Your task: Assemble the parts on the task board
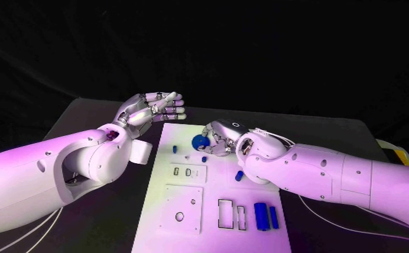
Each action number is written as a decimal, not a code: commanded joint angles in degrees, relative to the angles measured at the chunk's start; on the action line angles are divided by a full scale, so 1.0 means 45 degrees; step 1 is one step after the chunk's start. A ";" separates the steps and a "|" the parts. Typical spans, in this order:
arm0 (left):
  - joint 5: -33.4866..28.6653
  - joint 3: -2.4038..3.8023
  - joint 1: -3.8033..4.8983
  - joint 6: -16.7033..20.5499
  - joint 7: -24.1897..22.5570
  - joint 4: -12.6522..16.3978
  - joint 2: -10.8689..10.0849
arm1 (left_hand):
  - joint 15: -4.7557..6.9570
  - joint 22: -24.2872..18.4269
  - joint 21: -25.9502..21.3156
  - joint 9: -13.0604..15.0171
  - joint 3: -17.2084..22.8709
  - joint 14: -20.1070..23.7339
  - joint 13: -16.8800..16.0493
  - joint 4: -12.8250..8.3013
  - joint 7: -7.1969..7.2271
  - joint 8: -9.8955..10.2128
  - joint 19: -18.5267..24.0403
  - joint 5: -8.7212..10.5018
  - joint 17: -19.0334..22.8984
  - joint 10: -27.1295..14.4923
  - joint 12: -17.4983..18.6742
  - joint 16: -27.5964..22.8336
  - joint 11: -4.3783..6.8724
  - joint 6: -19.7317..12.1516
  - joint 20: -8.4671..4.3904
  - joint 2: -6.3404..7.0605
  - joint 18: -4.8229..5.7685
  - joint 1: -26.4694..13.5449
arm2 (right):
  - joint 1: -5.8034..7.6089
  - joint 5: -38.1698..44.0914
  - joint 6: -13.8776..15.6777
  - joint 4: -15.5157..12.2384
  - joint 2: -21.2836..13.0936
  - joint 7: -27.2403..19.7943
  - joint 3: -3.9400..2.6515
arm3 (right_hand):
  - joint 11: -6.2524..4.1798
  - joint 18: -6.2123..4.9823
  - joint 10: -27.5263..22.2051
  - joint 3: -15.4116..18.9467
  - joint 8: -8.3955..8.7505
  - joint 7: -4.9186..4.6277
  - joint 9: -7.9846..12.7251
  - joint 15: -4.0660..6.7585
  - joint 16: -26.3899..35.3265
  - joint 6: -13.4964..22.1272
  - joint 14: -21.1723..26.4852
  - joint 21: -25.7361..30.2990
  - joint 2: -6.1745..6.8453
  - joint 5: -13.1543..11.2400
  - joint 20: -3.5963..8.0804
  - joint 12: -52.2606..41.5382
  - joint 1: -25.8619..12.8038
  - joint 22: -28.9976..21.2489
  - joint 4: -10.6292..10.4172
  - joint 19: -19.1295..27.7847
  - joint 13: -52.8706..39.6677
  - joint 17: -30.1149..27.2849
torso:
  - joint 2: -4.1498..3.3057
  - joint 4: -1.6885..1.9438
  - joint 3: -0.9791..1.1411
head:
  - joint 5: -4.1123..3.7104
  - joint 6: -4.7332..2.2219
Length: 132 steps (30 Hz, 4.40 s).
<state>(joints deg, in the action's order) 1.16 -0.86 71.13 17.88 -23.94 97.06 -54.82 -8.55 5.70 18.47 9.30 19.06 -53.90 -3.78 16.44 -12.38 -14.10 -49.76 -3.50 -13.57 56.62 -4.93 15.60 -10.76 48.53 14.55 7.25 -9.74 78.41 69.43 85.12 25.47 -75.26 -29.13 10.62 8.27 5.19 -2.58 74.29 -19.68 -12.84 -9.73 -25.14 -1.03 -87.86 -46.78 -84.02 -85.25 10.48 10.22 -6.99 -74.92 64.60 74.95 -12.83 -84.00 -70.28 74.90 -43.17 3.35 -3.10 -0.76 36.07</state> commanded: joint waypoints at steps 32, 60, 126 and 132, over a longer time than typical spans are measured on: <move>-0.0032 0.0009 0.0017 -0.0172 -0.0111 -0.0260 -0.0077 | -0.0025 -0.0020 -0.0088 -0.0020 -0.0071 0.0101 0.0005 0.0011 -0.0400 0.0029 -0.0022 0.0065 -0.0023 -0.0006 0.0075 -0.0061 -0.0090 -0.0080 0.0037 0.0006 -0.0167 -0.0080 | 0.1073 -0.3828 0.0776 -0.3450 -0.4741 -0.1873 -0.0088 | -0.0113 0.0256 0.0361 -0.0314 -0.0039 0.0064 -0.0018 0.0099 -0.0100 -0.0407 -0.1017 -0.0123 -0.0050 0.0469 0.0057 -0.0314 0.1079 0.2413 0.0376 -0.0522 -0.0341 0.1889 | 0.0115 -0.0270 0.0172 | -0.0009 -0.0128; -0.0032 0.0005 0.0007 -0.0389 -0.0165 -0.0599 -0.0061 | -0.0036 -0.0052 -0.0119 -0.0022 -0.0097 0.0117 0.0000 -0.0005 -0.0398 0.0044 -0.0007 0.0067 -0.0050 -0.0005 0.0113 -0.0099 -0.0095 -0.0090 0.0051 0.0011 -0.0167 -0.0070 | -0.0235 -0.5770 -0.0312 -0.1572 -0.5965 -0.3751 -0.0056 | -0.0069 0.0221 0.0164 -0.0814 0.0882 -0.0001 0.0324 0.0074 -0.0173 0.0565 -0.1082 0.0041 0.0224 -0.0655 0.0068 -0.0099 0.2451 0.2343 0.1600 -0.0422 -0.0178 0.2244 | 0.0168 -0.0370 0.0302 | -0.0172 0.0055; -0.0032 0.0005 0.0010 -0.0395 -0.0047 -0.0614 -0.0173 | -0.0038 -0.0090 -0.0162 -0.0018 -0.0116 0.0126 -0.0005 -0.0007 -0.0398 0.0045 0.0031 0.0066 -0.0082 0.0020 0.0138 -0.0136 -0.0093 -0.0074 0.0065 0.0005 -0.0169 -0.0040 | -0.0713 -0.5672 0.0354 -0.0948 -0.4922 -0.3577 -0.0052 | -0.0285 0.0336 0.0798 -0.1541 0.0018 0.0245 -0.0006 0.0229 -0.0220 -0.1516 -0.1123 -0.0318 -0.0795 -0.0971 0.0157 -0.0647 0.2481 0.2724 0.1800 -0.0747 -0.0813 0.2428 | 0.0185 -0.0351 0.0288 | -0.0135 0.0296; -0.0032 0.0005 0.0009 -0.0402 -0.0040 -0.0626 -0.0181 | -0.0039 -0.0091 -0.0163 -0.0018 -0.0118 0.0126 -0.0005 -0.0006 -0.0400 0.0046 0.0030 0.0066 -0.0084 0.0020 0.0141 -0.0138 -0.0094 -0.0076 0.0066 0.0004 -0.0170 -0.0041 | -0.0733 -0.5251 0.1161 -0.1171 -0.4924 -0.3644 -0.0053 | -0.0402 0.0403 0.0943 -0.1883 -0.0130 0.0367 -0.0050 0.0340 -0.0237 -0.1715 -0.1141 -0.0526 -0.1008 -0.0628 0.0264 -0.0727 0.2447 0.2905 0.1872 -0.0917 -0.0931 0.2495 | 0.0195 -0.0378 0.0300 | -0.0136 0.0383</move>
<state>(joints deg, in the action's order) 1.15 -0.88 71.11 17.07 -23.84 94.19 -55.66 -8.72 5.34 17.99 9.28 18.73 -53.73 -3.78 16.44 -12.37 -14.10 -49.76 -3.50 -13.85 56.62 -4.61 15.19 -10.76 48.54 14.55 7.25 -9.74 78.41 66.21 58.93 27.49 -80.20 -51.33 -5.81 8.03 3.29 -1.70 78.12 -27.92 -13.08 -8.04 -25.07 0.23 -88.75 -53.99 -84.02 -87.50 6.76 7.04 -6.13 -77.90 75.40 74.91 -4.43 -84.00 -74.44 74.90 -42.32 1.74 -1.81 -1.37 37.63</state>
